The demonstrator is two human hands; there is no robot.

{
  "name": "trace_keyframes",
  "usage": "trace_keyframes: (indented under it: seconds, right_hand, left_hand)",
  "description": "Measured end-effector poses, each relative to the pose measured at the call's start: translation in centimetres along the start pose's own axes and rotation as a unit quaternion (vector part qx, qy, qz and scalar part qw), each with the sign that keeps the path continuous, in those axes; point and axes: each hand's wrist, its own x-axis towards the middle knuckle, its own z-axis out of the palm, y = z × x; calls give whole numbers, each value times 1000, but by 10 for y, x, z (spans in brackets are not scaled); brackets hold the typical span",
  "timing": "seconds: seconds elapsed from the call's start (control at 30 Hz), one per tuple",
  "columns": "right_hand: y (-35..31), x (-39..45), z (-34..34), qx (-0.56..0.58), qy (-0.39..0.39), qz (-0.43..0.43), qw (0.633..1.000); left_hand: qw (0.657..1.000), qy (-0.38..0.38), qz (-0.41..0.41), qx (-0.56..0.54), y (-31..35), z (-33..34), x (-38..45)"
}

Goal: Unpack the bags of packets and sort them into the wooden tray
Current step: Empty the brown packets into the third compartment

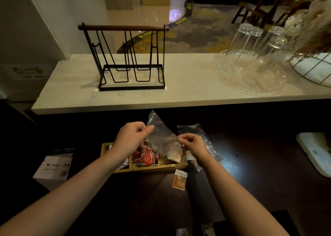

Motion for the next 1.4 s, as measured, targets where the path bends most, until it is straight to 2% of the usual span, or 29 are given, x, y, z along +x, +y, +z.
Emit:
trace_keyframes:
  seconds: [0.1, 0.27, 0.47, 0.67, 0.77, 0.9, 1.07, 1.23, 1.33, 1.4]
  right_hand:
    - [-2, 0, -1, 13, 3, -8, 1000]
    - [-6, 0, -6, -2, 29, -29, 999]
    - [-12, -3, -14, -137, 77, -88, 984]
    - [-12, -7, -29, -151, 151, -128, 969]
    - [-7, -4, -43, -113, 210, -106, 965]
    - [0, -2, -59, -81, 246, -70, 963]
    - [2, -8, -77, -159, 314, -63, 934]
    - [20, -4, -78, -299, 290, -35, 908]
    - [29, -2, -75, -468, 246, -15, 849]
    - [31, -1, -69, -549, 225, -49, 804]
  left_hand:
    - [1000, 6, -4, -9, 3, -1, -2]
    - [998, 47, 0, 38, 1, -8, -1]
    - [994, 86, 6, 69, -11, -8, -1]
    - [994, 92, -28, 58, -28, -1, -2]
    - [995, 64, -27, 72, -37, 8, -7]
    - [989, -21, -25, 147, -53, 27, -16]
    - [970, -120, -1, 210, -60, 41, -25]
    - [958, -163, 17, 233, -63, 52, -30]
    - [953, -180, 19, 244, -67, 60, -34]
    - [943, -191, 32, 269, -72, 67, -37]
